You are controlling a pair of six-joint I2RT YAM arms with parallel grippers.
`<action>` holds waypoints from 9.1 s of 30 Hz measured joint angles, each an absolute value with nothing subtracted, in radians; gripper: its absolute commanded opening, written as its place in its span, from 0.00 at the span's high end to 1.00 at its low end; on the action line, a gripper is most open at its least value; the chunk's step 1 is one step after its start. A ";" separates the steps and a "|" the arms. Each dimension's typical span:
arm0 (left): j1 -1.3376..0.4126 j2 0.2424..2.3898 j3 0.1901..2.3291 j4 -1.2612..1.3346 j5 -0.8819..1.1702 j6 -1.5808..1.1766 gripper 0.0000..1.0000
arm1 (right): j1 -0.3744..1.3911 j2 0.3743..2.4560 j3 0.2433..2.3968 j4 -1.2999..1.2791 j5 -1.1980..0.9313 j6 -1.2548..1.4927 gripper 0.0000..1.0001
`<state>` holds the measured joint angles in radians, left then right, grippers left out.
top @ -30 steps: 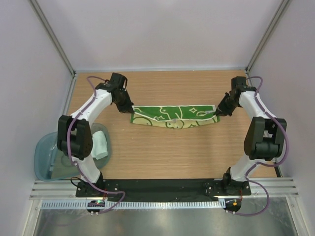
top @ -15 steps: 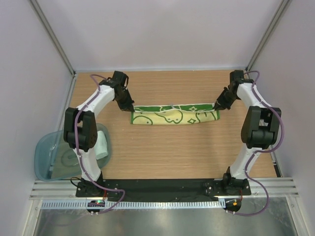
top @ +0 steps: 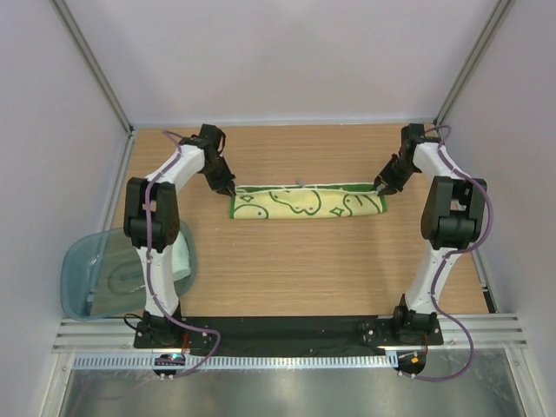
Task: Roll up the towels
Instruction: Fold the towel
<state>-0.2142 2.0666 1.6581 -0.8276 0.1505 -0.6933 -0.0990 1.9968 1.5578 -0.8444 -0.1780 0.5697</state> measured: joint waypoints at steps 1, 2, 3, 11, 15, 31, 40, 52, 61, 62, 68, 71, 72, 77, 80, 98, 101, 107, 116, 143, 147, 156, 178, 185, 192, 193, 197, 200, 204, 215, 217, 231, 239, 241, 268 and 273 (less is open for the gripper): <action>-0.212 2.081 1.668 -0.828 0.150 -0.693 0.79 | -0.099 2.007 1.569 -0.847 -0.177 0.574 0.61; -0.210 2.092 1.675 -0.827 0.150 -0.692 0.74 | -0.099 2.018 1.583 -0.848 -0.175 0.578 0.54; -0.207 2.106 1.691 -0.832 0.149 -0.689 0.69 | -0.099 2.028 1.598 -0.850 -0.174 0.580 0.50; -0.189 2.190 1.925 -0.884 0.137 -0.642 0.05 | -0.100 2.087 1.801 -0.903 -0.114 0.585 0.36; -0.190 2.125 1.902 -0.882 0.120 -0.624 0.00 | -0.100 2.020 1.764 -0.899 -0.076 0.572 0.42; -0.353 1.851 1.373 -0.710 0.224 -0.621 0.25 | 0.168 1.809 1.246 -0.624 -0.412 0.537 0.99; -0.345 1.953 1.361 -0.648 0.214 -0.626 0.52 | 0.126 1.903 1.240 -0.543 -0.461 0.531 0.99; -0.319 1.974 1.361 -0.643 0.173 -0.633 0.67 | -0.004 1.948 1.205 -0.538 -0.476 0.514 0.99; -0.310 1.950 1.361 -0.649 0.166 -0.641 0.70 | -0.010 1.942 1.209 -0.563 -0.469 0.502 0.99; -0.316 1.936 1.361 -0.648 0.168 -0.641 0.70 | -0.004 1.941 1.213 -0.574 -0.464 0.499 0.99; -0.361 1.902 1.433 -0.643 0.179 -0.644 0.76 | 0.070 1.919 1.251 -0.626 -0.446 0.493 0.99; -0.366 1.910 1.460 -0.643 0.179 -0.646 0.81 | 0.113 1.906 1.279 -0.636 -0.449 0.494 0.99; -0.366 1.918 1.468 -0.642 0.178 -0.646 0.82 | 0.130 1.901 1.289 -0.638 -0.453 0.494 0.99; -0.363 2.009 1.478 -0.637 0.158 -0.645 0.85 | 0.200 1.890 1.312 -0.607 -0.507 0.524 0.99; -0.363 2.058 1.470 -0.637 0.152 -0.648 0.90 | 0.259 1.890 1.312 -0.549 -0.556 0.564 0.99; -0.338 2.056 1.464 -0.638 0.143 -0.643 0.97 | 0.440 2.212 1.384 -0.157 -0.754 0.748 0.99; -0.338 2.052 1.463 -0.640 0.128 -0.636 1.00 | 0.434 2.219 1.377 -0.122 -0.785 0.755 0.99; -0.336 2.044 1.462 -0.648 0.077 -0.607 1.00 | 0.406 2.219 1.325 -0.057 -0.849 0.743 0.99; -0.284 2.039 1.466 -0.673 0.019 -0.570 0.99 | 0.223 2.148 1.126 0.050 -0.968 0.695 0.99; -0.228 2.084 1.568 -0.831 -0.067 -0.516 1.00 | -0.118 1.697 0.847 -0.321 -0.527 0.609 0.99; -0.228 2.084 1.570 -0.833 -0.054 -0.519 0.91 | -0.117 1.625 0.855 -0.431 -0.386 0.593 0.79; -0.228 2.022 1.570 -0.849 -0.021 -0.521 0.42 | -0.117 1.378 0.851 -0.555 -0.257 0.575 0.45; -0.228 1.729 1.417 -0.873 -0.032 -0.426 0.22 | -0.117 1.573 0.829 -0.451 -0.283 0.588 0.60; -0.227 1.729 1.410 -0.870 -0.032 -0.414 0.23 | -0.117 1.612 0.834 -0.413 -0.311 0.592 0.62; -0.226 1.731 1.401 -0.865 -0.032 -0.412 0.24 | -0.117 1.634 0.848 -0.383 -0.333 0.592 0.61; -0.226 1.732 1.401 -0.865 -0.032 -0.412 0.24 | -0.117 1.635 0.849 -0.379 -0.333 0.592 0.61; -0.226 1.737 1.401 -0.864 -0.032 -0.411 0.25 | -0.117 1.643 0.856 -0.373 -0.335 0.592 0.60; -0.226 1.739 1.401 -0.864 -0.031 -0.411 0.25 | -0.117 1.661 0.872 -0.366 -0.339 0.592 0.63; -0.224 1.739 1.400 -0.864 -0.031 -0.411 0.26 | -0.117 1.677 0.879 -0.352 -0.339 0.590 0.84; -0.222 1.739 1.386 -0.859 -0.009 -0.411 0.28 | -0.118 1.677 0.947 -0.456 -0.147 0.541 0.99; -0.222 1.739 1.384 -0.857 0.006 -0.411 0.28 | -0.120 1.664 0.967 -0.496 -0.084 0.524 0.99; -0.216 1.739 1.378 -0.842 0.076 -0.412 0.28 | 0.270 1.647 1.382 -0.736 0.149 0.466 0.99; -0.172 1.739 1.360 -0.834 0.106 -0.420 0.28 | 0.525 1.866 1.682 -0.795 0.155 0.491 0.99; -0.166 1.739 1.356 -0.834 0.108 -0.422 0.28 | 0.571 1.914 1.736 -0.802 0.155 0.500 0.99; -0.124 1.739 1.351 -0.827 0.133 -0.438 0.29 | 0.829 2.294 2.070 -0.766 0.067 0.560 0.68; -0.123 1.739 1.351 -0.827 0.132 -0.438 0.29 | 0.841 2.326 2.061 -0.702 -0.006 0.567 0.42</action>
<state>-0.1226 1.7386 1.3510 -0.8272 0.1322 -0.4377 0.8406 2.3260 2.0613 -0.7025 -0.0063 0.5674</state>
